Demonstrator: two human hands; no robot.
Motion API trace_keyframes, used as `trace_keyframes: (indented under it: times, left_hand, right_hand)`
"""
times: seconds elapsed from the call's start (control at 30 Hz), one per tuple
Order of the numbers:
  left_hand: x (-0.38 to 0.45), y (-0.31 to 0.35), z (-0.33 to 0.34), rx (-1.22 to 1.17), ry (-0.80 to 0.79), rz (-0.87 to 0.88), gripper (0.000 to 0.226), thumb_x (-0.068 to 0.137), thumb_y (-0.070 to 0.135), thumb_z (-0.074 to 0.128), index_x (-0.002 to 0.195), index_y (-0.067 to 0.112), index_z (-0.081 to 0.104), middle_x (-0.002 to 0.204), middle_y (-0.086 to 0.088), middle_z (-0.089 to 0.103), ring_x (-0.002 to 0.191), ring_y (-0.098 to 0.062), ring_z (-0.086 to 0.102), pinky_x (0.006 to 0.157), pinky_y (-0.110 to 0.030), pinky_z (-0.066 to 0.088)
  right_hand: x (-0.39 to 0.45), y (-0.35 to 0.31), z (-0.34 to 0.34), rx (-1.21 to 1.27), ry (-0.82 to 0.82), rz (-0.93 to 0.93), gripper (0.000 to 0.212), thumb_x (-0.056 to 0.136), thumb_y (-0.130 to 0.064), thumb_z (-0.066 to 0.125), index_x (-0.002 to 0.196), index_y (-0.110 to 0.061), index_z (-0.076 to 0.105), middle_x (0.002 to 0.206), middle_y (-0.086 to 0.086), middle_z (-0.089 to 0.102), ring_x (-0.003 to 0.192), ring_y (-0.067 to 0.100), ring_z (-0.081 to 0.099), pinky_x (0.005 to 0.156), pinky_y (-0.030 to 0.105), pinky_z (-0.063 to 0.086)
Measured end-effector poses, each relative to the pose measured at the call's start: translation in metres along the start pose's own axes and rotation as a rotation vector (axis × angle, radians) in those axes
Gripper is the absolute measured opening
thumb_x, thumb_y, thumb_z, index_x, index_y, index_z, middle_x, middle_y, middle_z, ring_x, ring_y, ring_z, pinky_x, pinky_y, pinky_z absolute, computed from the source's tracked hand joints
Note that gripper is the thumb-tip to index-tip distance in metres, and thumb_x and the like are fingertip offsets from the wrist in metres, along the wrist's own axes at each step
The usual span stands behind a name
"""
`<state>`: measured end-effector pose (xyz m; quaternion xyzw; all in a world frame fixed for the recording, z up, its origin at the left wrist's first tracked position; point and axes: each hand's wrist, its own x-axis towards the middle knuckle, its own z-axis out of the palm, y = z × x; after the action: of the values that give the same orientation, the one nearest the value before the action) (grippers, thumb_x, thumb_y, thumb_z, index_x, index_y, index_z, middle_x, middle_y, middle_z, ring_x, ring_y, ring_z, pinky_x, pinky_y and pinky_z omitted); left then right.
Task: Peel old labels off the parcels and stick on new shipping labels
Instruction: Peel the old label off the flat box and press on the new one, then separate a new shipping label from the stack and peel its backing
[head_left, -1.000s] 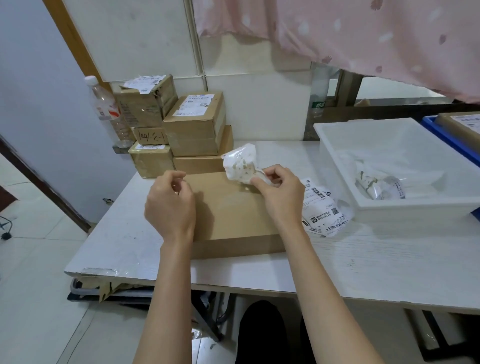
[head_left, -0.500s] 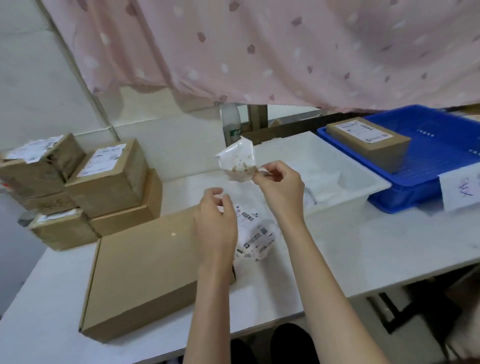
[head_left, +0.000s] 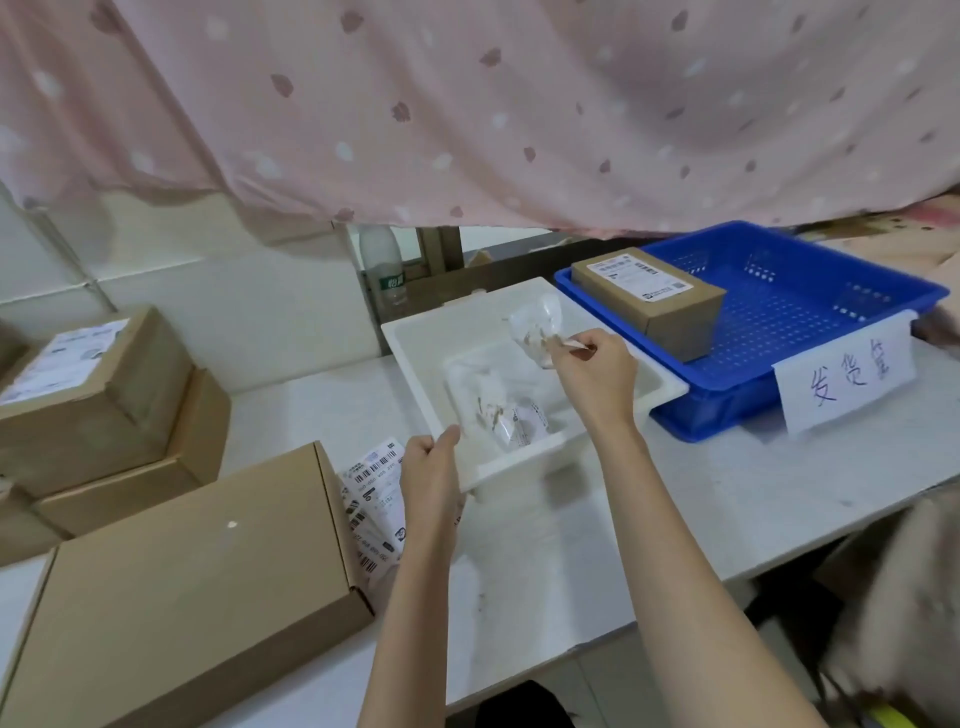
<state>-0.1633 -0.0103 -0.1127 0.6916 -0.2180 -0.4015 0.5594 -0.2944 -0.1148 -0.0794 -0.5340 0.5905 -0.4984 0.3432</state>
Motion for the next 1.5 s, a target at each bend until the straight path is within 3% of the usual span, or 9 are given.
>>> trace_keyframes:
  times: [0.2,0.4,0.5,0.63,0.77,1.0,1.17,1.33,1.5]
  left_hand:
    - [0.000,0.000,0.000,-0.019,0.005,0.023,0.018,0.097,0.025,0.055,0.094,0.012,0.043,0.080,-0.003,0.040,0.063,-0.016,0.037,0.054,-0.027,0.033]
    - [0.001,0.000,0.000,-0.025,0.003,0.036,0.018,0.097,0.023,0.056,0.094,0.012,0.042,0.077,-0.004,0.040,0.061,-0.016,0.037,0.052,-0.027,0.032]
    - [0.002,0.000,0.000,-0.030,0.006,0.034,0.018,0.097,0.023,0.056,0.094,0.012,0.042,0.075,-0.003,0.042,0.060,-0.015,0.038,0.051,-0.026,0.032]
    - [0.003,-0.001,0.001,-0.050,0.006,0.038,0.018,0.096,0.023,0.056,0.094,0.012,0.042,0.079,-0.004,0.043,0.063,-0.016,0.039,0.053,-0.027,0.033]
    - [0.004,-0.003,0.002,-0.063,0.012,0.040,0.018,0.095,0.023,0.057,0.093,0.013,0.042,0.085,-0.007,0.043,0.068,-0.018,0.040,0.055,-0.028,0.033]
    - [0.005,-0.005,0.003,-0.084,0.015,0.034,0.020,0.095,0.025,0.057,0.092,0.013,0.042,0.092,-0.009,0.043,0.083,-0.021,0.041,0.066,-0.034,0.035]
    - [0.005,-0.004,0.002,-0.071,0.015,0.036,0.020,0.095,0.026,0.057,0.090,0.013,0.042,0.091,-0.007,0.045,0.082,-0.020,0.043,0.072,-0.035,0.037]
    - [0.004,-0.004,0.002,-0.080,0.011,0.035,0.021,0.096,0.025,0.056,0.088,0.013,0.041,0.086,-0.005,0.045,0.076,-0.019,0.044,0.060,-0.029,0.037]
    - [0.004,-0.005,0.003,-0.103,0.007,0.024,0.023,0.095,0.024,0.058,0.084,0.015,0.040,0.085,-0.006,0.044,0.073,-0.019,0.041,0.055,-0.028,0.032]
  right_hand:
    - [0.010,0.004,0.004,-0.278,-0.077,-0.107,0.040,0.091,-0.019,0.067,0.128,-0.009,0.056,0.135,0.006,0.041,0.103,0.013,0.051,0.085,0.015,0.035]
    - [0.023,0.007,0.012,-0.550,-0.066,-0.188,0.033,0.087,-0.029,0.072,0.116,-0.015,0.065,0.128,0.005,0.050,0.110,0.019,0.053,0.092,0.023,0.043]
    - [0.027,0.011,0.015,-0.682,-0.191,-0.155,0.034,0.087,-0.035,0.072,0.113,-0.015,0.064,0.129,0.005,0.044,0.107,0.020,0.052,0.087,0.027,0.045]
    - [0.031,0.021,0.021,-0.790,-0.344,-0.136,0.030,0.099,-0.030,0.049,0.117,-0.008,0.058,0.130,0.009,0.036,0.101,0.024,0.052,0.084,0.032,0.045]
    - [0.033,0.022,0.019,-0.807,-0.318,-0.149,0.023,0.100,-0.014,0.046,0.121,-0.007,0.053,0.130,0.014,0.038,0.088,0.026,0.053,0.074,0.031,0.042]
    - [0.034,0.023,0.017,-0.709,-0.195,-0.165,0.038,0.090,-0.005,0.064,0.125,-0.012,0.048,0.119,0.013,0.055,0.103,0.026,0.058,0.090,0.032,0.049]
    - [0.037,0.026,0.021,-0.739,-0.169,-0.092,0.023,0.090,-0.011,0.066,0.112,-0.007,0.064,0.116,0.011,0.062,0.101,0.027,0.061,0.091,0.035,0.052]
    - [0.036,0.022,0.022,-0.782,-0.089,-0.137,0.023,0.088,-0.028,0.071,0.103,-0.011,0.068,0.120,0.004,0.056,0.101,0.024,0.057,0.094,0.035,0.050]
    - [0.035,0.024,0.019,-0.700,-0.082,-0.108,0.020,0.091,-0.018,0.067,0.110,-0.010,0.066,0.122,0.011,0.054,0.090,0.022,0.058,0.084,0.028,0.051]
